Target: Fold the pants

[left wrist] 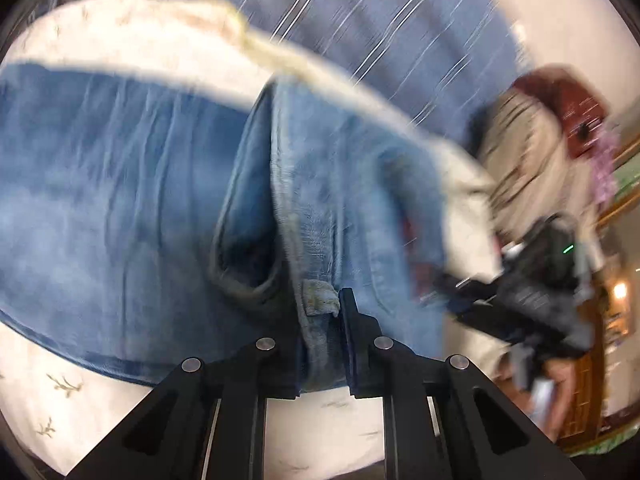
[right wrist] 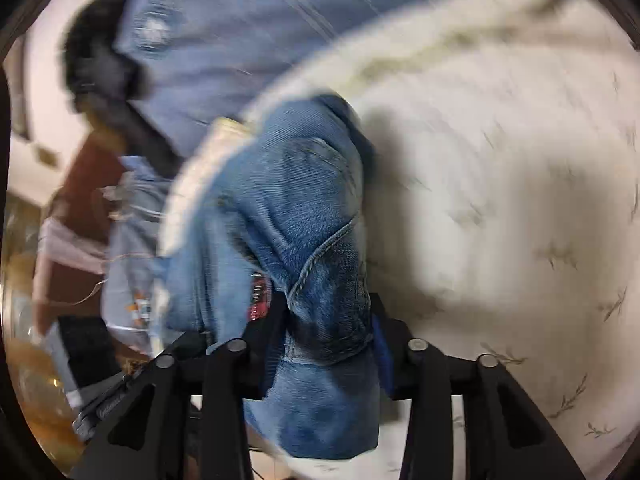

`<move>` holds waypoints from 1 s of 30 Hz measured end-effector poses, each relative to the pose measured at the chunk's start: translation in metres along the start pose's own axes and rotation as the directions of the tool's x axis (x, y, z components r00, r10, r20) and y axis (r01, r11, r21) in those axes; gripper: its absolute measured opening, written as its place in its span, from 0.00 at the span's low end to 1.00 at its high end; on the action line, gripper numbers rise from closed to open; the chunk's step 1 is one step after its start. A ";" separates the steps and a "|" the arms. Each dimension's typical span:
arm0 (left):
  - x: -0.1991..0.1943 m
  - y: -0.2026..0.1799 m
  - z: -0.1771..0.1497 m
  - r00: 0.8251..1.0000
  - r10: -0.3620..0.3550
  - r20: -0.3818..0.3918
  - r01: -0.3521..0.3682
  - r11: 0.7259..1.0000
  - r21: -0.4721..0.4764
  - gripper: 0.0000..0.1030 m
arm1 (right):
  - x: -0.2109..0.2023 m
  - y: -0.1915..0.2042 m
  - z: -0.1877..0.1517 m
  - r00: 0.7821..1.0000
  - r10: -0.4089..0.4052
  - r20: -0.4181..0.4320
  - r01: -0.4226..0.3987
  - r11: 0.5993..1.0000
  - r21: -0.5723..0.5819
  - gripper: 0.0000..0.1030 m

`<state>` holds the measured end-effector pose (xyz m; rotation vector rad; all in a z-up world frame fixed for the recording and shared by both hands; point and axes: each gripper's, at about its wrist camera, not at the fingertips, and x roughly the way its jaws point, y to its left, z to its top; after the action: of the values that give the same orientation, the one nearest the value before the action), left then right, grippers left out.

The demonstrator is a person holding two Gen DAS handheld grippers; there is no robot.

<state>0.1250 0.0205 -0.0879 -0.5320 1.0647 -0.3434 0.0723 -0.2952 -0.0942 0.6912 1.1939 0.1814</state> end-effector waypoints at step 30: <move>-0.042 -0.026 -0.043 0.965 0.183 0.189 -0.211 0.967 0.140 0.40 | -0.047 0.084 -0.035 0.941 -0.060 0.332 0.158 0.947 -0.279 0.65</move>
<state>0.0673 0.0094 -0.0587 -0.3037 0.9024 -0.1988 0.0409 -0.2384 -0.0150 0.3647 0.8642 0.1467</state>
